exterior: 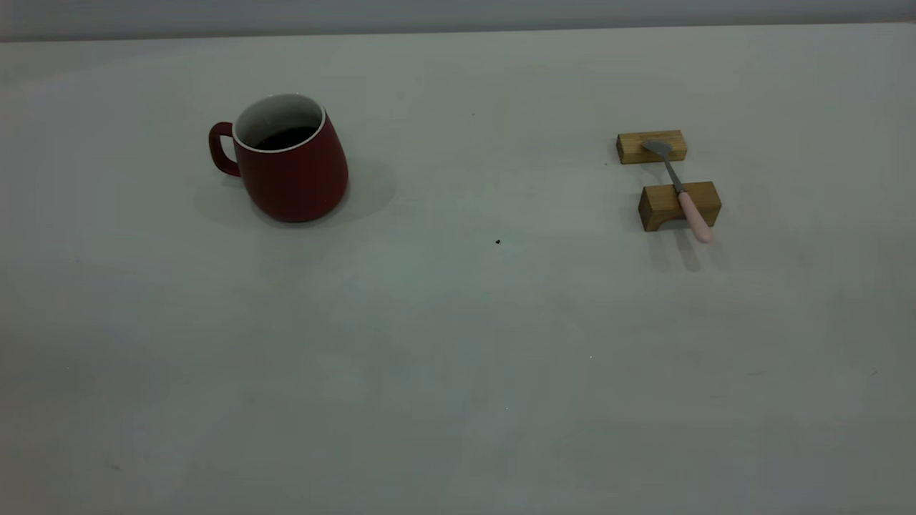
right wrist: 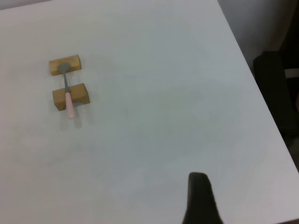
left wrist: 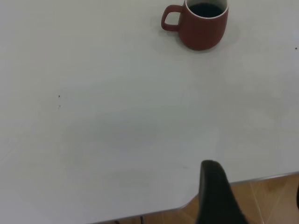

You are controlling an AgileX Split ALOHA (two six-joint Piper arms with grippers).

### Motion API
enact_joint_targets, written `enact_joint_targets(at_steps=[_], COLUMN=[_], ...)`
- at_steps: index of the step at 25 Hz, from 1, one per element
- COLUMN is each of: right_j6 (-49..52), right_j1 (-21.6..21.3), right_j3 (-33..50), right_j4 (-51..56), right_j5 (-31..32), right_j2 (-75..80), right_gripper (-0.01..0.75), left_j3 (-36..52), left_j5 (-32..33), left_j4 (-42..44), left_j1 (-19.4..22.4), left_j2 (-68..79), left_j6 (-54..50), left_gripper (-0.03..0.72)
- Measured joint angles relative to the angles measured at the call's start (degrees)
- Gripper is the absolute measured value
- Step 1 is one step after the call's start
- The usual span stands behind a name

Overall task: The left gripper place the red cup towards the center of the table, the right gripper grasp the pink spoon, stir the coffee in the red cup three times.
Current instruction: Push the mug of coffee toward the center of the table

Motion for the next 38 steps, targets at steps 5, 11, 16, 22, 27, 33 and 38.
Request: enact_joint_targets(at_steps=[5,11,16,22,27,33,38], right_j6=[0.00,0.00,0.00,0.00,0.00,0.00,0.00], right_j1=[0.00,0.00,0.00,0.00,0.00,0.00,0.00], right_j3=[0.00,0.00,0.00,0.00,0.00,0.00,0.00], right_j4=[0.00,0.00,0.00,0.00,0.00,0.00,0.00], right_j5=[0.00,0.00,0.00,0.00,0.00,0.00,0.00], right_j2=[0.00,0.00,0.00,0.00,0.00,0.00,0.00], right_gripper=[0.565,0.565,0.565,0.565,0.565,0.565,0.565], left_j3=[0.00,0.00,0.00,0.00,0.00,-0.05,-3.27], left_j5=[0.00,0.00,0.00,0.00,0.00,0.00,-1.31], left_j4=[0.00,0.00,0.00,0.00,0.00,0.00,0.05], left_j1=[0.00,0.00,0.00,0.00,0.00,0.00,0.00], left_j2=[0.00,0.00,0.00,0.00,0.00,0.54,9.58], left_j6=[0.00,0.00,0.00,0.00,0.00,-1.60,-4.19], left_gripper=[0.482,0.482,0.482,0.482,0.482,0.482,0.482])
